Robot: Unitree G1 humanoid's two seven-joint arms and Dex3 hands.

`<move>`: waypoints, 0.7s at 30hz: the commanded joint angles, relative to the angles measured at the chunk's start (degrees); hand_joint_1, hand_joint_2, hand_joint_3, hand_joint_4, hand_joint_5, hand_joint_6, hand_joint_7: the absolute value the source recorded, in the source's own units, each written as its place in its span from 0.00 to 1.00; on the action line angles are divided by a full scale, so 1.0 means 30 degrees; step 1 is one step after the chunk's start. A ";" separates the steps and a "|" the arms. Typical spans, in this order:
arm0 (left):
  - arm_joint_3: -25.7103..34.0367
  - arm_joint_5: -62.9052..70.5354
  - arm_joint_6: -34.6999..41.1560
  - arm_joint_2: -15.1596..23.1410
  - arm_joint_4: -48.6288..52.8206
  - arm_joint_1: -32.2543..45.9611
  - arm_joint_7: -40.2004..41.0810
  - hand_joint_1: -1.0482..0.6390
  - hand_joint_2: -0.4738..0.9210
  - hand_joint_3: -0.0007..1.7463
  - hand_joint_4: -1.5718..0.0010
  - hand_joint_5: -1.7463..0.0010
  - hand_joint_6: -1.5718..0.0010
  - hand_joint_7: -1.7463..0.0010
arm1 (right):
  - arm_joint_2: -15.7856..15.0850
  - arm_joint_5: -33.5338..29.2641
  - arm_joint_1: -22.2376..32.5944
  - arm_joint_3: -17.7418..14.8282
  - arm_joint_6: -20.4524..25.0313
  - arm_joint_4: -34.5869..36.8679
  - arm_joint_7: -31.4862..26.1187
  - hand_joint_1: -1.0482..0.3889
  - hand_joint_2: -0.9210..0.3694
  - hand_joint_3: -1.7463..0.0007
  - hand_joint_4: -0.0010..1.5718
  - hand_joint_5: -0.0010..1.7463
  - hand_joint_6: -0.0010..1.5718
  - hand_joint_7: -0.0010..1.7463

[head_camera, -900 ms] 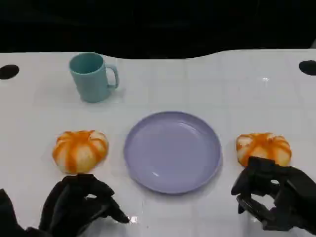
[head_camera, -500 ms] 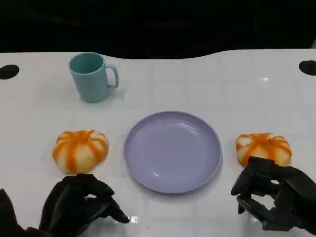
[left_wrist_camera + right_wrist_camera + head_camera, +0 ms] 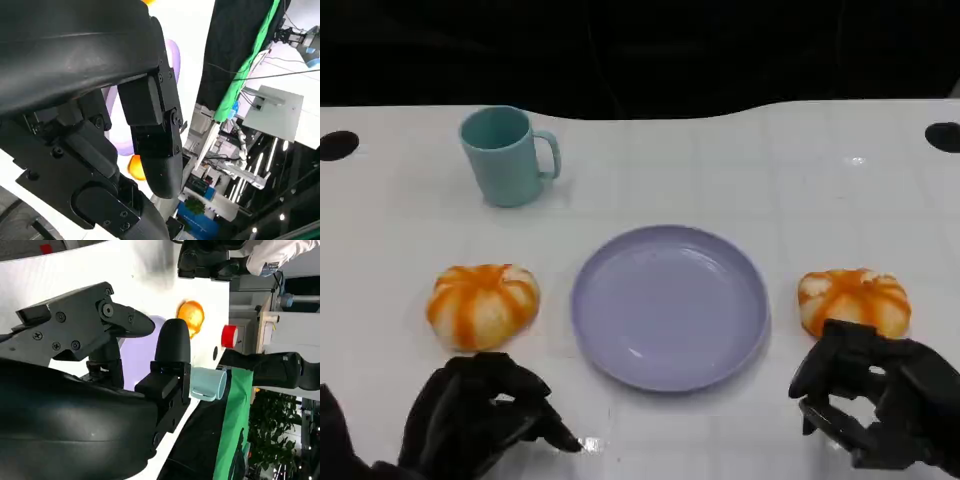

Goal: Grasp the bread from the table and place it into the plate.

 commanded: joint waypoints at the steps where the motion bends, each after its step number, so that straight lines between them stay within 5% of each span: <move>1: 0.0132 0.0073 -0.0109 0.0329 -0.0003 0.0007 -0.0141 0.04 0.75 0.00 0.00 0.72 0.00 0.88 | -0.0204 0.0110 -0.0002 -0.0197 0.0167 -0.0170 -0.0020 0.59 0.14 0.60 0.30 0.94 0.35 0.72; 10: 0.0105 0.0079 -0.0023 0.0386 0.0061 -0.0018 -0.0186 0.03 0.75 0.00 0.00 0.72 0.00 0.88 | -0.0089 0.0148 -0.0323 -0.0458 -0.0970 -0.0045 -0.0107 0.60 0.09 0.67 0.30 0.88 0.34 0.64; 21: 0.0075 0.0148 -0.0123 0.0338 0.0231 -0.0133 -0.0148 0.04 0.75 0.00 0.00 0.73 0.00 0.88 | -0.0733 -0.2120 -0.1409 -0.0835 -0.3926 0.0841 -0.1080 0.52 0.00 0.84 0.24 0.64 0.25 0.44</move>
